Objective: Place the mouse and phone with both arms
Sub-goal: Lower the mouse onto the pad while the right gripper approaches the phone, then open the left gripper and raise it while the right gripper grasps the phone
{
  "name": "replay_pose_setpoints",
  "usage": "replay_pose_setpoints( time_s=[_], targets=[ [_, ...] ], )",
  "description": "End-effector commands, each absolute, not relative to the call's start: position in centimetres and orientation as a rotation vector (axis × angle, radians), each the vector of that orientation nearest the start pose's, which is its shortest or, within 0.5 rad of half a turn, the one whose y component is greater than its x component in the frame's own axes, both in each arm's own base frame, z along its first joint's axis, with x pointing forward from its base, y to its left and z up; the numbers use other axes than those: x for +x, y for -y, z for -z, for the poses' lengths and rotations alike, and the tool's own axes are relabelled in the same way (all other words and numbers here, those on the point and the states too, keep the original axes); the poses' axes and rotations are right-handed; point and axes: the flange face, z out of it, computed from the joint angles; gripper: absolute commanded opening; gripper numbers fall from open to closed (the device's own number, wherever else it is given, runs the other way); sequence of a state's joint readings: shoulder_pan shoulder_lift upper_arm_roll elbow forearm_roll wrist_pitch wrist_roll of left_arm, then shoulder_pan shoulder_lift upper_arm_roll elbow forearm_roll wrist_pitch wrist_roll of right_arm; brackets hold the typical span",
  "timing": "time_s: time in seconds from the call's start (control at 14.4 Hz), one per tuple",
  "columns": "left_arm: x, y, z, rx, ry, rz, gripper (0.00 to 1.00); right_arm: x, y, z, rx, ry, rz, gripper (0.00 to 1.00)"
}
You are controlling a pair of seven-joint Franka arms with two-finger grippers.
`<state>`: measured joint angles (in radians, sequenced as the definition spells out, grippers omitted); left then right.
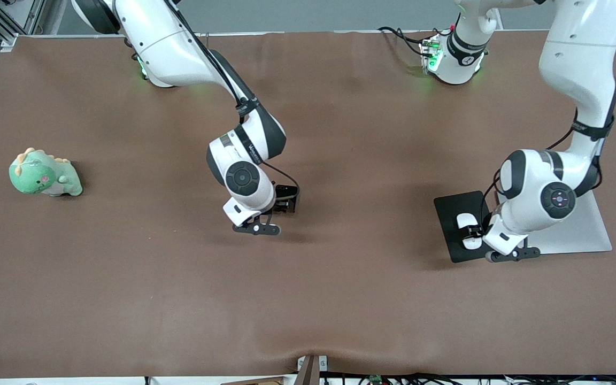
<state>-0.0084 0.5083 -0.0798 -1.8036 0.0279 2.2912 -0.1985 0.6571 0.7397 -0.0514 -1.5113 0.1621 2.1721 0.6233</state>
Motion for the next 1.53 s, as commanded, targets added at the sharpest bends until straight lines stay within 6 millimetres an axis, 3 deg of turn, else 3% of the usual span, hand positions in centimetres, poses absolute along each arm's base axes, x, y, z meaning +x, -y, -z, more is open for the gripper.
replay_pose_setpoints(
  time_s=[0.0, 0.14, 0.63, 0.9, 0.97, 1.04, 1.11, 1.25, 1.46],
  targets=[
    [64.7, 5.0, -32.0, -3.124, 0.118, -0.069, 1.00, 56.3, -42.4, -21.8, -3.085, -0.208, -0.191, 1.00],
    [64.1, 4.5, -36.4, -3.118, 0.087, -0.061, 1.00, 55.2, -43.6, -20.8, -3.089, -0.239, -0.188, 1.00],
    [60.6, 3.0, -52.9, -3.102, -0.031, -0.063, 1.00, 53.9, -43.9, -18.5, -3.100, -0.226, -0.187, 1.00],
    [57.4, 3.5, -58.5, -3.102, -0.055, -0.020, 1.00, 53.6, -44.2, -17.2, -3.098, -0.244, -0.172, 1.00],
    [56.8, 3.8, -59.7, -3.101, -0.063, 0.004, 1.00, 53.7, -44.3, -17.3, -3.099, -0.250, -0.171, 0.83],
    [56.2, 4.0, -60.7, -3.100, -0.068, 0.023, 1.00, 53.8, -44.2, -17.4, -3.100, -0.237, -0.175, 0.33],
    [55.6, 4.4, -61.5, -3.098, -0.079, 0.030, 1.00, 54.1, -44.2, -17.8, -3.095, -0.247, -0.167, 0.01],
    [54.5, 5.0, -62.2, -3.098, -0.098, 0.014, 1.00, 54.3, -44.1, -18.5, -3.101, -0.246, -0.187, 0.00],
    [53.6, 5.7, -62.7, -3.097, -0.119, 0.014, 1.00, 55.9, -42.9, -21.7, -3.132, -0.276, -0.292, 0.00]
  ],
)
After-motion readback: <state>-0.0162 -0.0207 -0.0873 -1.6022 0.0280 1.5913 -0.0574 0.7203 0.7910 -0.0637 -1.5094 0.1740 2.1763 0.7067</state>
